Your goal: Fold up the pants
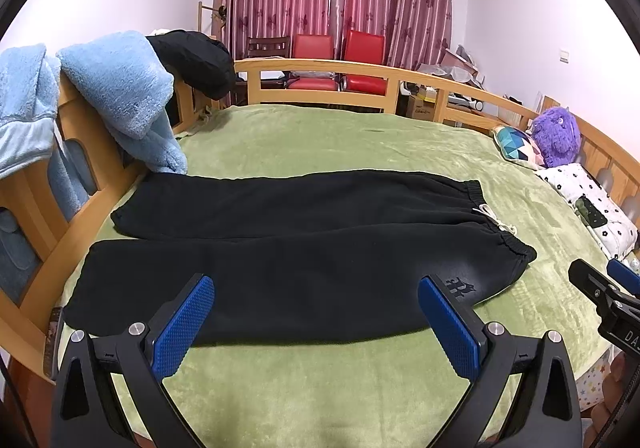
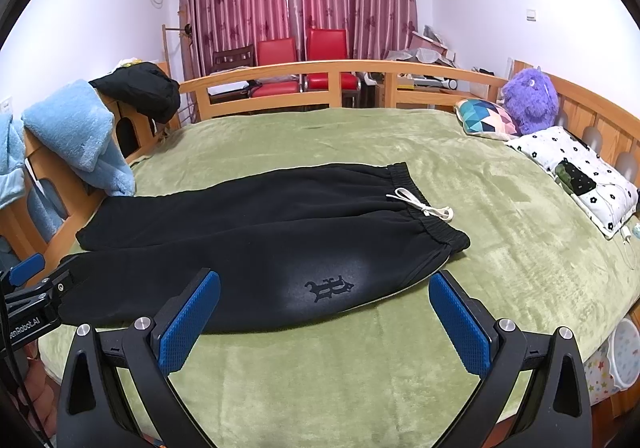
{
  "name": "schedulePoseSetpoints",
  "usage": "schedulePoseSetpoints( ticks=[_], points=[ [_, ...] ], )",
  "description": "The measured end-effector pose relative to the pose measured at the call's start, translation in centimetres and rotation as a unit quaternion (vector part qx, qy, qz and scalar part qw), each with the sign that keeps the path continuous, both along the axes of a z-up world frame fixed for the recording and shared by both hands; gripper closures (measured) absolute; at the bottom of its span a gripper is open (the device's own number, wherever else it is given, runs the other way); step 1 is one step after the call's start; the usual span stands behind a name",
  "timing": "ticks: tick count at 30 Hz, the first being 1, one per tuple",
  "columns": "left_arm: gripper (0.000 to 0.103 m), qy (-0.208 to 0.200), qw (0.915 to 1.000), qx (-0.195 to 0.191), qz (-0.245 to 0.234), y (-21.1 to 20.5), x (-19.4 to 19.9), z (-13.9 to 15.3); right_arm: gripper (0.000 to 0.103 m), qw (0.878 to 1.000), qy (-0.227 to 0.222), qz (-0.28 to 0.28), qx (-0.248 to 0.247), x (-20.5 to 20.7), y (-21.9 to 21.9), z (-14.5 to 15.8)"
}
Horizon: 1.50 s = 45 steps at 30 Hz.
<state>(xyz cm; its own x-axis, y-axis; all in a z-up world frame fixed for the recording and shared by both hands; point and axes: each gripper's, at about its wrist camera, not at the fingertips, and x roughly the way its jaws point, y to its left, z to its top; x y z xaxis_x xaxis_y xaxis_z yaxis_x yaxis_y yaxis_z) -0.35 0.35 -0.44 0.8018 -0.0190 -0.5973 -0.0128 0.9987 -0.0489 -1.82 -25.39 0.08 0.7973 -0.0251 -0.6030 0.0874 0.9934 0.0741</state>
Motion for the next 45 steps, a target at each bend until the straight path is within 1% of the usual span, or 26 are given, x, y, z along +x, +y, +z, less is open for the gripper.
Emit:
schedulePoseSetpoints(
  ticks=[26,45],
  points=[
    [0.000,0.001,1.0000,0.000,-0.001,-0.05,-0.20,-0.06,0.001,1.000,-0.001,0.001,0.000,0.02,-0.05,-0.18],
    [0.000,0.003,1.0000,-0.003,-0.001,0.02,-0.28,-0.13,0.001,1.000,-0.003,-0.001,0.001,-0.18,0.11,0.70]
  ],
)
